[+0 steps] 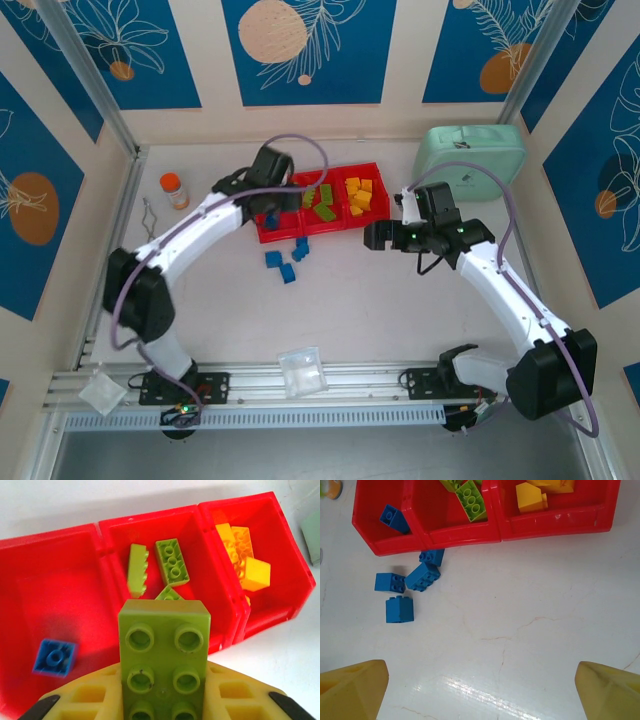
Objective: Sort the legos into containers by color
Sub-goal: Place the lego in the container, then pick up the lego from the bottom-center of the table.
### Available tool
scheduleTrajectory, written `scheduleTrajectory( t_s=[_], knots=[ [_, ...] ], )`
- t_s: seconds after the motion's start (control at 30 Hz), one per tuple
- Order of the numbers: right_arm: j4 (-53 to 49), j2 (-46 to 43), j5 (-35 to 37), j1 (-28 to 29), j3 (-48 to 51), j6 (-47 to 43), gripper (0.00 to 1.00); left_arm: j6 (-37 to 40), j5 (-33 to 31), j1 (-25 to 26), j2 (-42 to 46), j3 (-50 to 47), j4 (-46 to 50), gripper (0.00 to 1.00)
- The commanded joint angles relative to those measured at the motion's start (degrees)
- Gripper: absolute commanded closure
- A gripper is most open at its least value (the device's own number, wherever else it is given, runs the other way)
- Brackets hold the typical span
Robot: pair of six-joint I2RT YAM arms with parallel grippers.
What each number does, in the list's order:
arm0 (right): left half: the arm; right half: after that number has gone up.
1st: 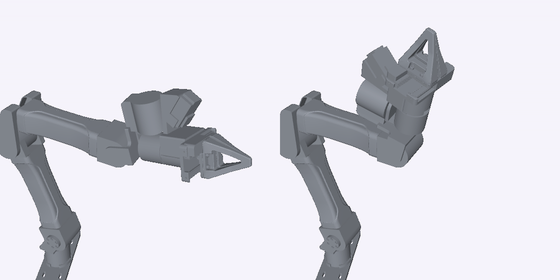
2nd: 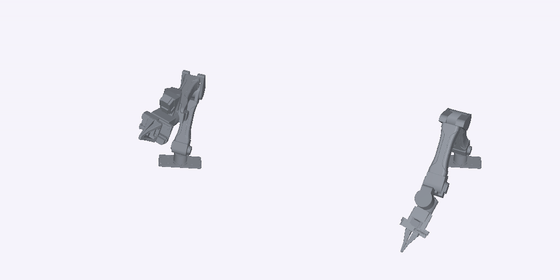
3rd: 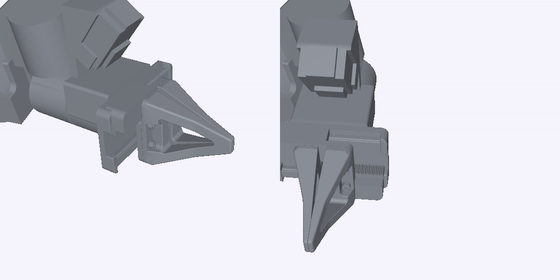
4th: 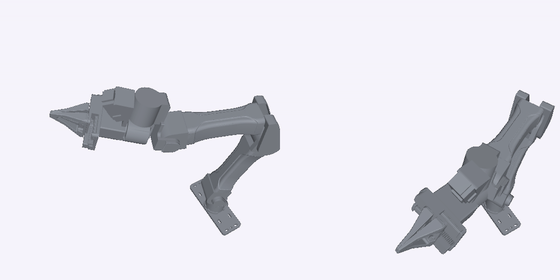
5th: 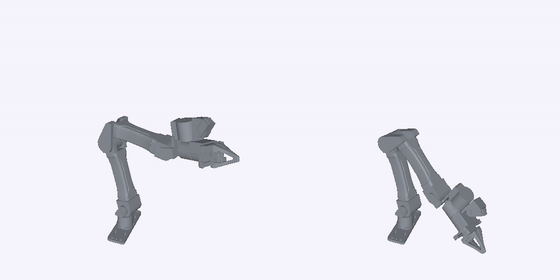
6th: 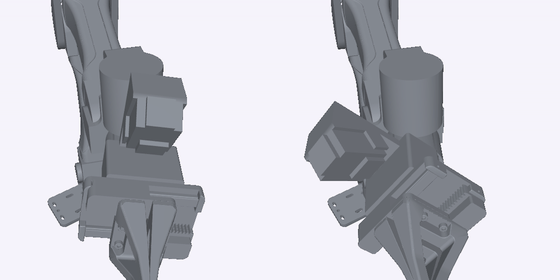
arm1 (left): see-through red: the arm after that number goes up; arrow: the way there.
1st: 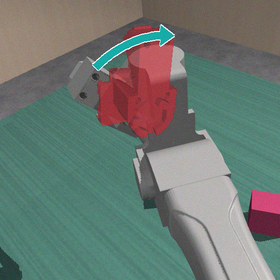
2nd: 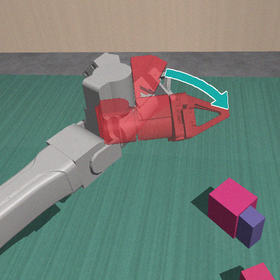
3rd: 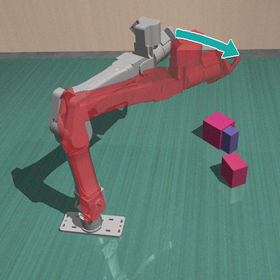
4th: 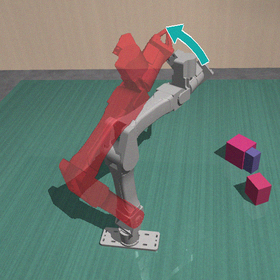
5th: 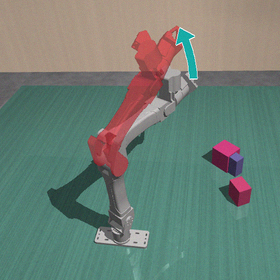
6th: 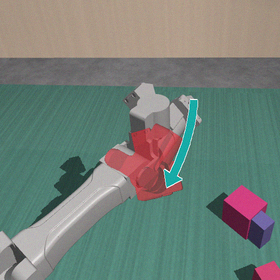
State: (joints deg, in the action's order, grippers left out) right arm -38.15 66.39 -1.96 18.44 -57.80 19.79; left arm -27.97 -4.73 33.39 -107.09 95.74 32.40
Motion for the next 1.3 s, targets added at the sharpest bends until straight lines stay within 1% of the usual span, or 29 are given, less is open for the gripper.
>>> scheduleTrajectory(
  t_s=[0.0,0.1,0.17,0.27,0.37,0.47,0.53,0.63,0.7,0.77,0.8,0.83,0.93,1.0,1.07,1.17,1.27],
  knots=[
    [-3.20,-3.02,-1.30,0.39,-0.30,1.31,0.04,0.86,1.96,-0.03,-7.94,7.99,2.94,0.67],
    [-4.69,-4.95,-1.53,0.54,-0.21,2.31,0.04,0.73,2.49,-0.04,-14.91,15.82,4.17,0.65],
    [-5.61,-5.91,-2.17,1.02,-0.25,3.02,0.04,0.72,4.64,-0.03,-18.61,19.29,4.16,0.65],
    [-7.40,-6.87,-1.47,2.15,-0.38,3.78,0.04,-0.32,5.25,0.05,-21.64,23.12,4.99,0.53],
    [-9.60,-6.89,-0.17,3.22,-1.20,4.50,0.01,-1.03,4.13,-0.05,-20.31,21.14,3.38,0.44],
    [-11.37,-6.47,0.70,4.11,-2.20,6.33,0.01,-0.33,2.20,-0.03,-16.34,17.23,1.73,0.40],
    [-11.42,-5.91,0.77,5.33,-2.45,7.91,0.01,0.85,1.13,0.00,-13.01,14.51,1.74,0.35],
    [-9.28,-4.00,0.93,10.26,-2.42,9.53,0.01,2.41,-0.71,-0.08,-5.74,7.33,1.10,0.27],
    [-8.43,-0.26,4.01,15.75,-3.45,10.52,0.01,3.05,-1.47,-0.10,1.29,-0.45,-0.95,0.21],
    [-7.42,3.08,6.47,19.65,-4.27,11.48,0.01,3.18,-2.89,-0.09,8.70,-8.05,-2.22,0.15],
    [-6.46,5.06,7.23,21.42,-4.63,12.06,0.01,3.34,-3.48,-0.08,12.87,-12.21,-2.51,0.02],
    [-5.69,6.74,7.67,22.66,-4.92,12.51,0.01,3.40,-4.08,-0.09,16.56,-15.49,-2.33,0.01],
    [-3.97,12.79,10.02,26.30,-7.07,14.15,0.01,2.87,-7.36,-0.19,29.29,-26.09,0.47,0.01],
    [-3.77,17.31,12.88,28.63,-9.44,15.26,0.01,1.41,-10.72,-0.24,38.26,-32.30,4.35,0.01],
    [-3.38,21.94,14.03,30.12,-12.06,15.62,0.01,-0.10,-13.13,-0.40,46.83,-37.21,8.33,0.01],
    [-2.68,28.44,14.10,31.63,-16.40,15.18,0.01,-2.84,-16.06,-0.47,59.67,-42.60,14.05,0.01],
    [-2.52,35.24,13.01,32.41,-21.72,12.15,0.00,-6.09,-17.23,-0.52,71.80,-46.81,17.51,0.01]
  ],
)
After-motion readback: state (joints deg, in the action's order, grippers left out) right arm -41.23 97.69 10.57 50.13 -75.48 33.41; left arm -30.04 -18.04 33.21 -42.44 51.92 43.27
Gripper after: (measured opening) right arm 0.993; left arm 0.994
